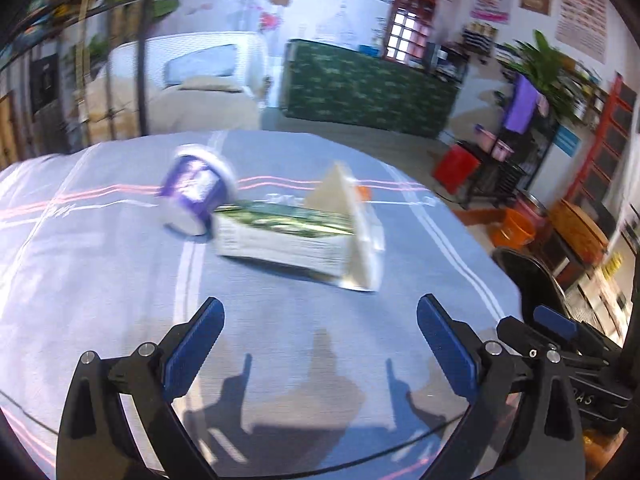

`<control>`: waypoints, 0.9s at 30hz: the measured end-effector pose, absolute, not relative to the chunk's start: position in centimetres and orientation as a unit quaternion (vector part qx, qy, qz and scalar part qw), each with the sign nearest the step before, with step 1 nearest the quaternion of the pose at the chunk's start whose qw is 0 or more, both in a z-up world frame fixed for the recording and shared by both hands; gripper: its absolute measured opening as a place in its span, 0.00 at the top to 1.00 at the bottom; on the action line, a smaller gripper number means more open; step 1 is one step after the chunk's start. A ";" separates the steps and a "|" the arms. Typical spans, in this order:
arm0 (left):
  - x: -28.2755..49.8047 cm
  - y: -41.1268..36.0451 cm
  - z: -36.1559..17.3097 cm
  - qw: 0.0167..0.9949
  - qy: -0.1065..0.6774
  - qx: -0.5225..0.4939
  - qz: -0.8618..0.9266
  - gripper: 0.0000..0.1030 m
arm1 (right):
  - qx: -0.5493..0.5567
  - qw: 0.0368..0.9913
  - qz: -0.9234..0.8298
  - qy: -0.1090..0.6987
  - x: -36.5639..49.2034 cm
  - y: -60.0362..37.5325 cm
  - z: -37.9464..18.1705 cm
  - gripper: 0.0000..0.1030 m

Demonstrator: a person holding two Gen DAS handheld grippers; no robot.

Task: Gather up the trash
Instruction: 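Move both tools back over the table, then grasp the white face mask with the right gripper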

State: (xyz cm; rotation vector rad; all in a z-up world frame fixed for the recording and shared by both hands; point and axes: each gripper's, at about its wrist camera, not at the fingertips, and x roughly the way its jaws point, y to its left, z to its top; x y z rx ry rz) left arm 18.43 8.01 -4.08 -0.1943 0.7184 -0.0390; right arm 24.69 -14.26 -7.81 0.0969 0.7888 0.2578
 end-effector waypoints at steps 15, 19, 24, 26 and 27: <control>17.7 13.5 -5.1 0.922 0.363 -0.136 0.014 0.07 | -0.086 0.880 0.150 0.443 32.5 -3.3 -9.9 0.28; 17.8 13.5 -5.2 0.920 0.366 -0.137 0.011 0.07 | -0.116 0.879 0.130 0.443 34.2 -2.3 -10.3 0.44; 18.7 13.0 -5.0 0.921 0.368 -0.129 0.000 0.07 | -0.132 0.883 0.131 0.431 34.1 -2.5 -10.3 0.83; 19.3 12.6 -4.9 0.923 0.366 -0.117 -0.009 0.07 | -0.130 0.886 0.124 0.428 34.0 -2.9 -10.1 0.90; 19.6 12.3 -4.9 0.924 0.367 -0.108 -0.017 0.07 | -0.128 0.890 0.118 0.423 33.8 -3.5 -9.9 0.92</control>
